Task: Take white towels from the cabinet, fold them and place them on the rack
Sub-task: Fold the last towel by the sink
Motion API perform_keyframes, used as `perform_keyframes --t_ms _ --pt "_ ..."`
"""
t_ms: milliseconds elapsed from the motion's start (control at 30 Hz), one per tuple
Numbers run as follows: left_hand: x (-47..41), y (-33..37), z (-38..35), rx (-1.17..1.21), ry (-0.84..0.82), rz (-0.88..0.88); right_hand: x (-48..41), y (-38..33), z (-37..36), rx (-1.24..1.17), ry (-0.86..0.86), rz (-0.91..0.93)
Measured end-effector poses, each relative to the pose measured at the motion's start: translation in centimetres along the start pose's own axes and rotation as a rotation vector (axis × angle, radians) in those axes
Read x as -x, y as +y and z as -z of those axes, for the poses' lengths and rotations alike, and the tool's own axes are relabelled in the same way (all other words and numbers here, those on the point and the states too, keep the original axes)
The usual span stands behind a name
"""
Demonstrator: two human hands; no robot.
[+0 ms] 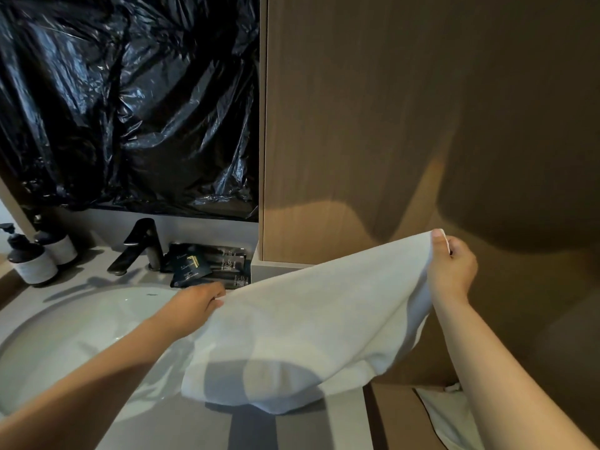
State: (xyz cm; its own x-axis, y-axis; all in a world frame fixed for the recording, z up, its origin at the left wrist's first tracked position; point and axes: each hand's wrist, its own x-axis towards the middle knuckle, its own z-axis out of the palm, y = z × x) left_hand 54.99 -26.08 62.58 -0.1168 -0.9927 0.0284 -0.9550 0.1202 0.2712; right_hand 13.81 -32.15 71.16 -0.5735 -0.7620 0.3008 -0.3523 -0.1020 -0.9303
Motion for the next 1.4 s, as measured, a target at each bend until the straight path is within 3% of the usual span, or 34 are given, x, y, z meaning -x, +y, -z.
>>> perform_keyframes --t_ms 167,333,433,833,967,1067,1167,1300,1400 --pt "-1.0 -0.4 1.1 0.009 0.188 0.156 -0.6 0.6 0.1 0.011 0.022 -0.011" --pt "-2.4 -0.4 2.3 -0.135 0.007 0.169 -1.3 0.8 -0.1 0.015 0.008 -0.092" --pt "-2.2 -0.9 2.2 -0.054 -0.095 0.139 -1.6 1.2 0.0 0.017 0.002 -0.124" --pt "-1.0 -0.5 2.3 0.062 0.061 0.28 -1.5 2.6 1.1 0.124 0.011 -0.165" --pt "-1.7 -0.2 3.3 0.162 0.001 0.368 -1.0 2.4 0.9 0.263 -0.022 -0.085" --pt "-2.1 0.1 4.0 0.106 -0.011 0.357 -0.9 1.8 0.9 0.313 -0.01 -0.074" --pt "-2.5 0.2 4.8 0.083 0.04 0.376 -1.3 1.1 1.2 0.252 0.007 -0.139" --pt "-2.8 -0.1 5.7 0.174 0.245 0.44 -1.6 0.7 1.8 -0.075 0.016 -0.389" --pt "-3.2 0.1 6.0 0.296 0.408 0.415 -1.6 1.2 1.8 -0.061 -0.008 -0.353"
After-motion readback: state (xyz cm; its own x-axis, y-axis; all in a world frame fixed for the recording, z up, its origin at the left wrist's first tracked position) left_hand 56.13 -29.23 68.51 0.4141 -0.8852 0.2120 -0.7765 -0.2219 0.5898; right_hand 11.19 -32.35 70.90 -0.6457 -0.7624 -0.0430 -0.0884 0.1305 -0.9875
